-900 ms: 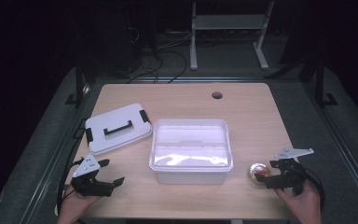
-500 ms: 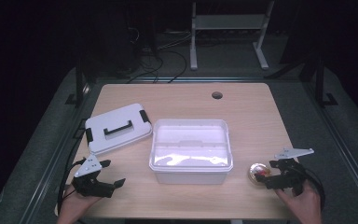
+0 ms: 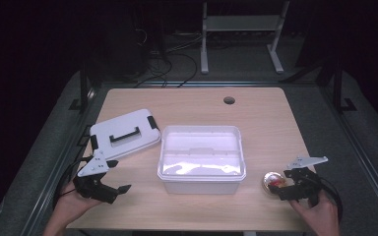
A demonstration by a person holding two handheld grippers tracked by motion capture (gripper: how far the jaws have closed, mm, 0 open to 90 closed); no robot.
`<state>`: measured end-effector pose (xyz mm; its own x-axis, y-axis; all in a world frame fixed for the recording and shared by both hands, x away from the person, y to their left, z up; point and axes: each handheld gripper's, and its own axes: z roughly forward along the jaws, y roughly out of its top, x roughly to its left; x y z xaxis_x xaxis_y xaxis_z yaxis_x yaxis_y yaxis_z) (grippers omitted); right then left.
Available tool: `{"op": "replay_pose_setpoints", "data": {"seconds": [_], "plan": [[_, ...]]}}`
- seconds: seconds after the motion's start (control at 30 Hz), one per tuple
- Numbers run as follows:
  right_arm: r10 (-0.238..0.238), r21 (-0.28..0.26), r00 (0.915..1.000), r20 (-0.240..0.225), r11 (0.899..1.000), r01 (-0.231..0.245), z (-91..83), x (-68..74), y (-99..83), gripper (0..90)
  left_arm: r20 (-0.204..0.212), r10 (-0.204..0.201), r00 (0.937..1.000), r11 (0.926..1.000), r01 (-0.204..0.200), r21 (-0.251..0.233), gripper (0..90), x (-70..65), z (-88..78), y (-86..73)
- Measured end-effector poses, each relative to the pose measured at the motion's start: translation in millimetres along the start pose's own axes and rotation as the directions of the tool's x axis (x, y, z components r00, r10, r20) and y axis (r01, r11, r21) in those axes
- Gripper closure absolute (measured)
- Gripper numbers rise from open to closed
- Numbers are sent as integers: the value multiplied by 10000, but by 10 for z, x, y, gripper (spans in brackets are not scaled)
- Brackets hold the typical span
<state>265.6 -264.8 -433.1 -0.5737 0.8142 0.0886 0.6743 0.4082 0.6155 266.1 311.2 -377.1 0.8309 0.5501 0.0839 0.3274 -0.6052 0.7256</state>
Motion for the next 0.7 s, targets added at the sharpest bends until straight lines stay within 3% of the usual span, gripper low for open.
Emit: {"op": "replay_pose_setpoints", "data": {"seconds": [0.17,0.37,0.5,0.63,0.7], "plan": [[-33,-80,10000,13,10000,33,-29,13,-4,167,391,558,9977,9983,-565,165,97,-4,-28,195],[-24,-131,10000,31,9999,24,-42,20,7,167,927,1157,9890,9927,-1183,240,98,-14,-16,532],[-73,-173,9999,107,9998,75,-53,29,21,167,1417,1537,9779,9868,-1593,287,97,-9,42,726],[-97,-227,9999,103,9997,99,-70,34,22,167,1593,1713,9723,9832,-1791,360,97,-15,59,846],[-74,-251,9999,108,9997,76,-81,31,15,166,1755,1963,9647,9762,-2090,571,97,-30,60,975]]}}
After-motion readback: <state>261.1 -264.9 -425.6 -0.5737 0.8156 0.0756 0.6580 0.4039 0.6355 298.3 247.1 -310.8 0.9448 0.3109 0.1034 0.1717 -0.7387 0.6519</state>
